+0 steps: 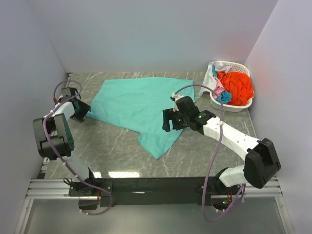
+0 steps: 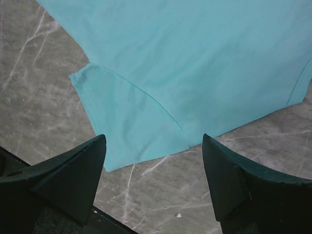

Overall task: Fold and stack the t-shirts
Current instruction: Flatten the tshirt out

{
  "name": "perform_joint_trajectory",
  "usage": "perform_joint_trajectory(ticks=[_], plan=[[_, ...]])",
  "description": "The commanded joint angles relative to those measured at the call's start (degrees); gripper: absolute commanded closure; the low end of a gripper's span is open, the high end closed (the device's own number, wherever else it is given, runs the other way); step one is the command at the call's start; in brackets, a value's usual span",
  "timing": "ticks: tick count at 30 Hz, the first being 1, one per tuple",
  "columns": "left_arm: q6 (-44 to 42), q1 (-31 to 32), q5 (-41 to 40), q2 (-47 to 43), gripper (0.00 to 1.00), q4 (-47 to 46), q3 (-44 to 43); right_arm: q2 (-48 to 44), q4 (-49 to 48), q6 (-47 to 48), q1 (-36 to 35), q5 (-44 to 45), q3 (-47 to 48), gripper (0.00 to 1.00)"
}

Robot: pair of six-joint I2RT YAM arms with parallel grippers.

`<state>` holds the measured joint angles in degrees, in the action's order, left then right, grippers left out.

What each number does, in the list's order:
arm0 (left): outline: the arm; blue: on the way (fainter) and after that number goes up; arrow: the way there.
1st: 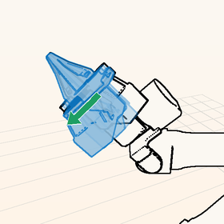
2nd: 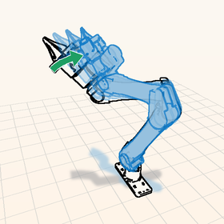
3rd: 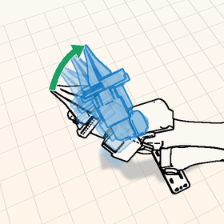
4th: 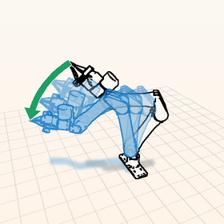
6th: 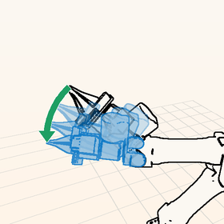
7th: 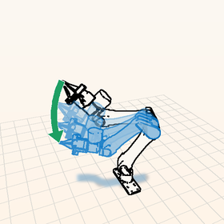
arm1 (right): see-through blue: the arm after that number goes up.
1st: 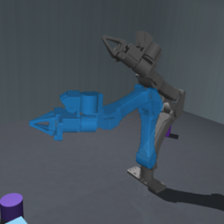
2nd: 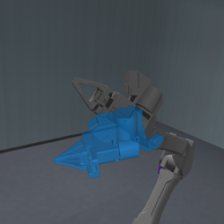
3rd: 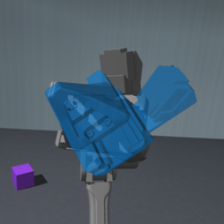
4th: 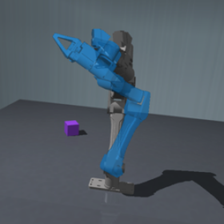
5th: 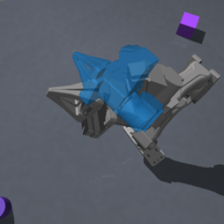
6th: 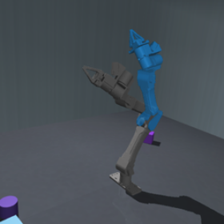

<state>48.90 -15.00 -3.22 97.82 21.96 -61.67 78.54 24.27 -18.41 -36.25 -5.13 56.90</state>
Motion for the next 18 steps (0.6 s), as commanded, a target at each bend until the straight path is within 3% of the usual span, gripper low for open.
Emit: perform_joint_trajectory(ticks=[1, 10, 18], plan=[[-1.2, -0.3, 1.4, 4.0, 0.4, 0.4, -3.7, -2.0, -1.2, -0.3, -0.3, 1.5, -0.3, 0.15], [-0.9, -0.2, 0.2, 8.4, 0.47, 1.0, -5.7, -2.5, -1.4, -0.6, -0.3, 2.5, -1.3, 0.15], [-2.7, -0.2, 1.7, 10.1, 0.68, 0.4, -6.0, -3.5, -0.5, 0.0, -0.4, 3.5, -1.4, 0.16]])
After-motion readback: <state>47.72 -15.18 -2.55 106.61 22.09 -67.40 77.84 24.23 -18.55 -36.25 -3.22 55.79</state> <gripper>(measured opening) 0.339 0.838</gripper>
